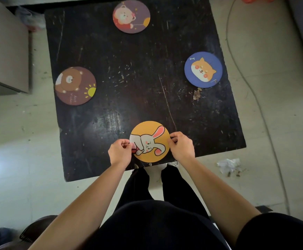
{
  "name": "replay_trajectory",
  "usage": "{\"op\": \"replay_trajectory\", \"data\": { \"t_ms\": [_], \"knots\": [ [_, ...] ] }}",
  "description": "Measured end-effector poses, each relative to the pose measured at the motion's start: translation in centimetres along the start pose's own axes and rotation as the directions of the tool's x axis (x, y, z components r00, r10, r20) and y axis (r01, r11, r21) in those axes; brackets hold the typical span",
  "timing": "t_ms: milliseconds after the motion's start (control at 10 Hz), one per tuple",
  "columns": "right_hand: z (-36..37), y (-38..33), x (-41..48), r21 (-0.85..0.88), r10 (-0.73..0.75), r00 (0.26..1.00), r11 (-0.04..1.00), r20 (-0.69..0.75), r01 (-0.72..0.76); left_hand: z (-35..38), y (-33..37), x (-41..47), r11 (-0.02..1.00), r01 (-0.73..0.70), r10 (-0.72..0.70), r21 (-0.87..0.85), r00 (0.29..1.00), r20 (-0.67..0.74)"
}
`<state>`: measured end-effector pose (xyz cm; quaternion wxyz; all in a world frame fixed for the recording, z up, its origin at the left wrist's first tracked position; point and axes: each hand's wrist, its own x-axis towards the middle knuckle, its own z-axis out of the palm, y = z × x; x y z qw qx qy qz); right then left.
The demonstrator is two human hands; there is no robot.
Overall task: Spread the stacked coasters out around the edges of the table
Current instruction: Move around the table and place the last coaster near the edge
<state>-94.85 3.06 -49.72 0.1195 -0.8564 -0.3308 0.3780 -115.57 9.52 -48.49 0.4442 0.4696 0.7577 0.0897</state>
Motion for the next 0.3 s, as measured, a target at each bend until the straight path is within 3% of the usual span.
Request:
{"op": "replay_trajectory", "data": {
  "t_ms": [200, 300],
  "knots": [
    [-0.5, -0.4, -0.1, -0.074, -0.003, 1.000, 0.997, 0.022, 0.004, -0.3, 0.4, 0.1, 0.991, -0.055, 0.049, 0.121, 0.997, 0.051],
    [-1.8, -1.7, 0.1, -0.119, -0.015, 0.997, 0.993, 0.080, 0.025, -1.1, 1.1, -0.1, 0.943, -0.125, 0.097, 0.307, 0.990, 0.105]
  ]
}}
